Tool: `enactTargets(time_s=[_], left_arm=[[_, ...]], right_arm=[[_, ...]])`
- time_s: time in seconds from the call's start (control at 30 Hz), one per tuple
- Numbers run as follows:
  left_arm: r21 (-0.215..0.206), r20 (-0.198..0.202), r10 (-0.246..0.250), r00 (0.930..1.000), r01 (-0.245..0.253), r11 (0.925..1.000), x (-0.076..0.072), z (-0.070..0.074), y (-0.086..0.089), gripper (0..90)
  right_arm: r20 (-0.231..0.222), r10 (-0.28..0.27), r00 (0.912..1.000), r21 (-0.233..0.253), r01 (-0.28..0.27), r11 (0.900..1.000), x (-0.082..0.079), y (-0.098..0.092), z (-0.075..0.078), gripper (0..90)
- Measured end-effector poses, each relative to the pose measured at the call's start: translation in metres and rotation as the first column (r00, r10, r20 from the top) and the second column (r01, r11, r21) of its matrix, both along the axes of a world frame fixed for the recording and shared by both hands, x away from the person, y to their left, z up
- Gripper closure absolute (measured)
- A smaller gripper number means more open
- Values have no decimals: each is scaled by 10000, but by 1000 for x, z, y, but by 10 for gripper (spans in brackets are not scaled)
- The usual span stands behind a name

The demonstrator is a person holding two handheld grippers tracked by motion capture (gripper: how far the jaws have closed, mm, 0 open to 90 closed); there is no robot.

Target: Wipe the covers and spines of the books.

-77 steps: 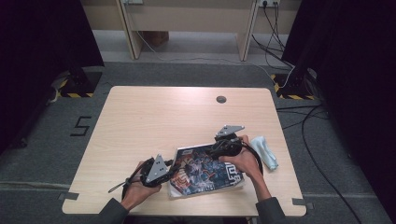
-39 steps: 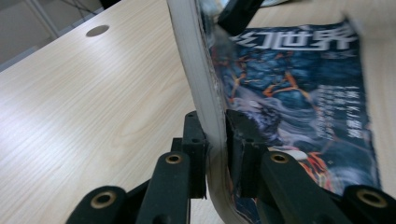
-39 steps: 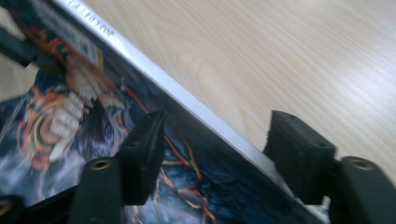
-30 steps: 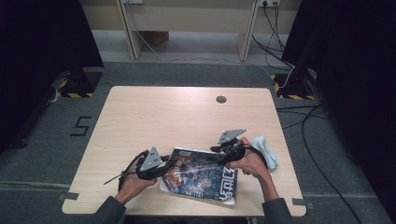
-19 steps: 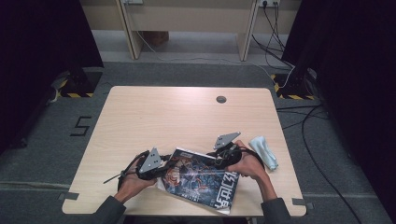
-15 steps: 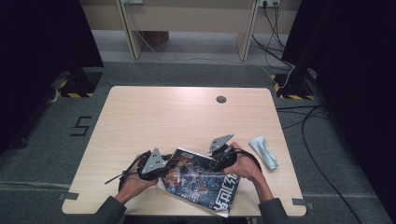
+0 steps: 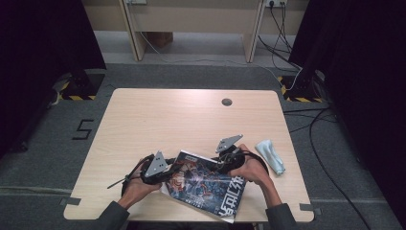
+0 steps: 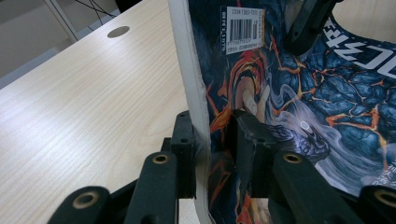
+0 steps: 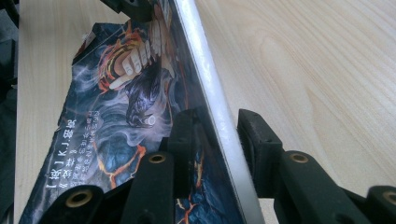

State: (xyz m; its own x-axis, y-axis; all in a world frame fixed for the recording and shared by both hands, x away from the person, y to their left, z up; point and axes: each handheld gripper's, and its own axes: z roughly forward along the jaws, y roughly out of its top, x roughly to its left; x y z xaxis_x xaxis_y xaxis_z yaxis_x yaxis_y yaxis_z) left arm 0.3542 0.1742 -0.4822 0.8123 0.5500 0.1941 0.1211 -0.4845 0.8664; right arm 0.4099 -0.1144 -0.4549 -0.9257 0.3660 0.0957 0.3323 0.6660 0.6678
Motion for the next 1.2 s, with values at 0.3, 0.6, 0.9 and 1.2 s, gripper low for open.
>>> enactTargets(time_s=[0.3, 0.6, 0.9, 1.2], left_arm=[[15, -98, 202, 9997, -201, 9998, 2, -1, 1, 690], [-462, -557, 1128, 9921, -1154, 9922, 9, 0, 16, 650], [-580, -932, 1169, 9888, -1226, 9908, -1, 2, 24, 591], [-559, -1947, 1498, 9694, -1634, 9850, -11, -2, 39, 498]], right_arm=[[280, 226, 9994, -259, -219, 9994, -5, 4, 5, 730], [585, 112, 9982, -1107, -46, 9938, -10, 18, 7, 825], [380, -164, 9991, -871, 197, 9960, -13, 19, 15, 828], [495, -205, 9986, -1123, 260, 9933, -19, 24, 30, 828]])
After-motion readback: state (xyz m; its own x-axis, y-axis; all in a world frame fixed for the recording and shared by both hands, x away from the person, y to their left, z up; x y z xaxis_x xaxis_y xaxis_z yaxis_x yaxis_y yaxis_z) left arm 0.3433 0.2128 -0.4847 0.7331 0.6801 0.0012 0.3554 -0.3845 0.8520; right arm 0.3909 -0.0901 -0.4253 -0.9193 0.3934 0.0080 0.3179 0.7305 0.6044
